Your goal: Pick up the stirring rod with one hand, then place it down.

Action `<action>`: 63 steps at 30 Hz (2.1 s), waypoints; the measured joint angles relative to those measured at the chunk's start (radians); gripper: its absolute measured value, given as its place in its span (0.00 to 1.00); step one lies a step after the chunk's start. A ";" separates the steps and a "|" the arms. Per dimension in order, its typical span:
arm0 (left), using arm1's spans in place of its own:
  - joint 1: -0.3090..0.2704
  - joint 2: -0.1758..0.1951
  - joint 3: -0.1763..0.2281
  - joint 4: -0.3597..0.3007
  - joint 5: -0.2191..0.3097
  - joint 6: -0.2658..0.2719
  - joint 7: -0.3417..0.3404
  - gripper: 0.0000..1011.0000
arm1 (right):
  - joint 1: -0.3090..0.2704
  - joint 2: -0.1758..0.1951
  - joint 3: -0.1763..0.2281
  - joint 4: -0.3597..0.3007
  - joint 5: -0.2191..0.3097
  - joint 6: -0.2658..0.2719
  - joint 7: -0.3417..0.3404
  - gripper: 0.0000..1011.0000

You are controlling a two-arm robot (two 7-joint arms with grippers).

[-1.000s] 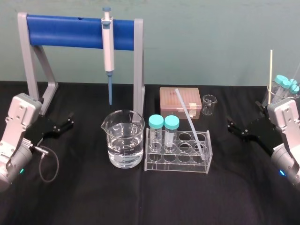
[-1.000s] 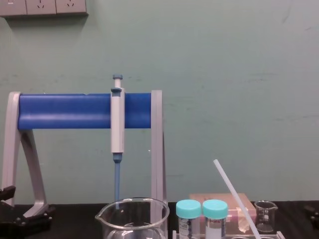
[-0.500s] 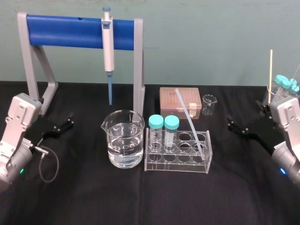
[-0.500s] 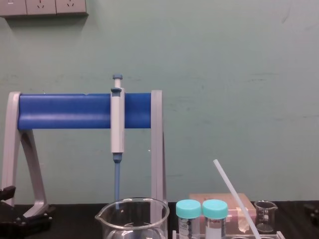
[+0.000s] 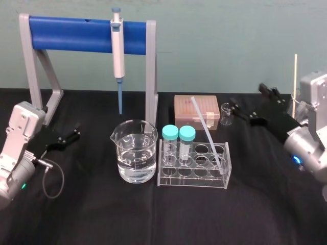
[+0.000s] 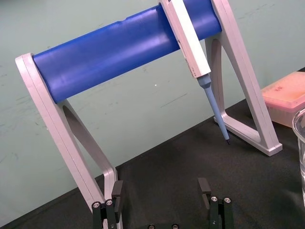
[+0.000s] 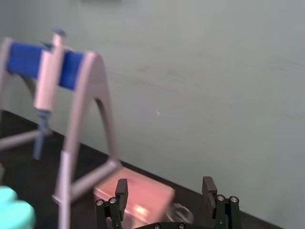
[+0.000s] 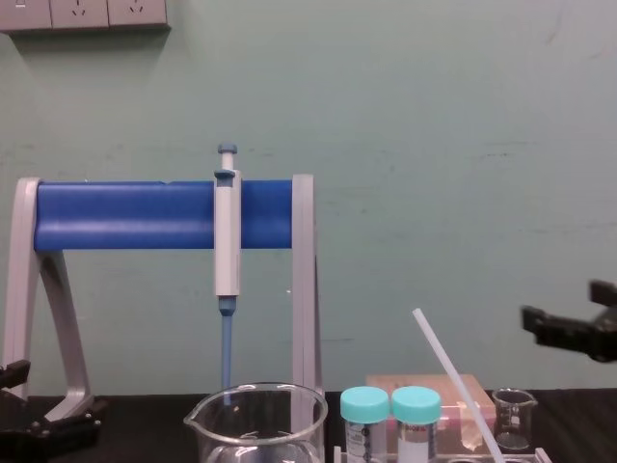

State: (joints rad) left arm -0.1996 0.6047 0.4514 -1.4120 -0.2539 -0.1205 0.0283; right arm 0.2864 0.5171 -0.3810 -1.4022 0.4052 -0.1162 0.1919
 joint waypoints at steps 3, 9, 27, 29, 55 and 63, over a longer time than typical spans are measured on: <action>0.000 0.000 0.000 0.000 0.000 0.000 0.000 0.99 | 0.017 -0.020 -0.001 -0.003 0.019 0.002 0.040 0.99; 0.000 0.000 0.000 0.000 0.000 0.000 0.000 0.99 | 0.038 -0.049 -0.004 -0.011 0.050 0.010 0.105 0.99; 0.000 0.000 0.000 0.000 0.000 0.000 0.000 0.99 | 0.120 -0.110 -0.057 0.030 0.018 0.115 0.222 0.99; 0.000 0.000 0.000 0.000 0.000 0.000 0.000 0.99 | 0.127 -0.114 -0.060 0.034 0.007 0.131 0.224 0.99; 0.000 0.000 0.000 0.000 0.000 0.000 0.000 0.99 | 0.121 -0.137 -0.037 0.047 -0.057 0.251 0.215 0.99; 0.000 0.000 0.000 0.000 0.000 0.000 0.000 0.99 | 0.111 -0.144 -0.027 0.051 -0.066 0.263 0.210 0.99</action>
State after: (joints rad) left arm -0.1995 0.6047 0.4514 -1.4119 -0.2540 -0.1205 0.0283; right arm 0.3979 0.3736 -0.4083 -1.3511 0.3390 0.1463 0.4018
